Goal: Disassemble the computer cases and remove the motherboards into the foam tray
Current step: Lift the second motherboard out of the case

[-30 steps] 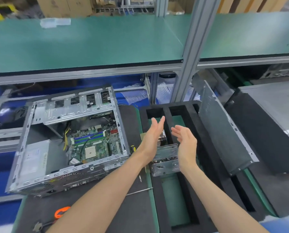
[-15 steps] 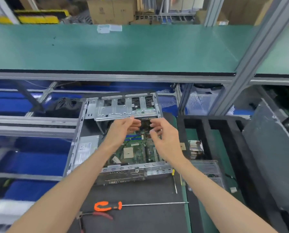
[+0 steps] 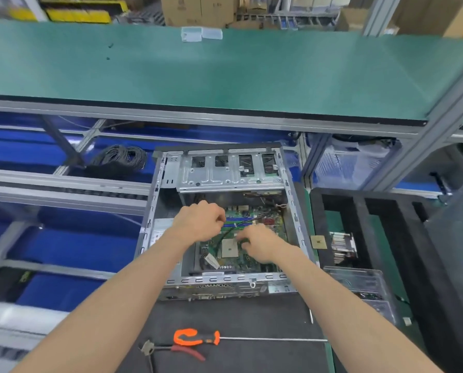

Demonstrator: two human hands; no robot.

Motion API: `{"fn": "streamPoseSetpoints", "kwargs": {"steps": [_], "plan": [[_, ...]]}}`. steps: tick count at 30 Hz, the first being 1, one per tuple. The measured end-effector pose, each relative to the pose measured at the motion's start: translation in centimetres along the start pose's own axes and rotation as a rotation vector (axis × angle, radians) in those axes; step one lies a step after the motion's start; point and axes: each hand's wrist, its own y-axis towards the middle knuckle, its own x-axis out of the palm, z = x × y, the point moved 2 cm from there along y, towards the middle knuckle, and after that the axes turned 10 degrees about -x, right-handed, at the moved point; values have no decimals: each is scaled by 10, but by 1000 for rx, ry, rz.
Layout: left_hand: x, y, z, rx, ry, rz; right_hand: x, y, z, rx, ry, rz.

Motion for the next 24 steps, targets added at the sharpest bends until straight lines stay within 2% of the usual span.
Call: {"fn": "streamPoseSetpoints", "kwargs": {"steps": [4, 8, 10, 15, 18, 21, 24], "plan": [[6, 2, -1, 31, 69, -2, 9, 1, 0, 10, -82, -140], [5, 5, -2, 39, 62, -4, 11, 2, 0, 12, -114, -194], [5, 7, -3, 41, 70, -6, 10, 0, 0, 16, -80, -161], [9, 6, 5, 63, 170, -9, 0, -6, 6, 67, 28, 63], [15, 8, 19, 46, 209, -58, 3, -9, 3, 35, 178, 39], [24, 9, 32, 8, 119, -151, 9, -13, 0, 11, 240, -90], [25, 13, 32, -34, -67, -205, 8, -12, 1, 10, 188, -103]]}}
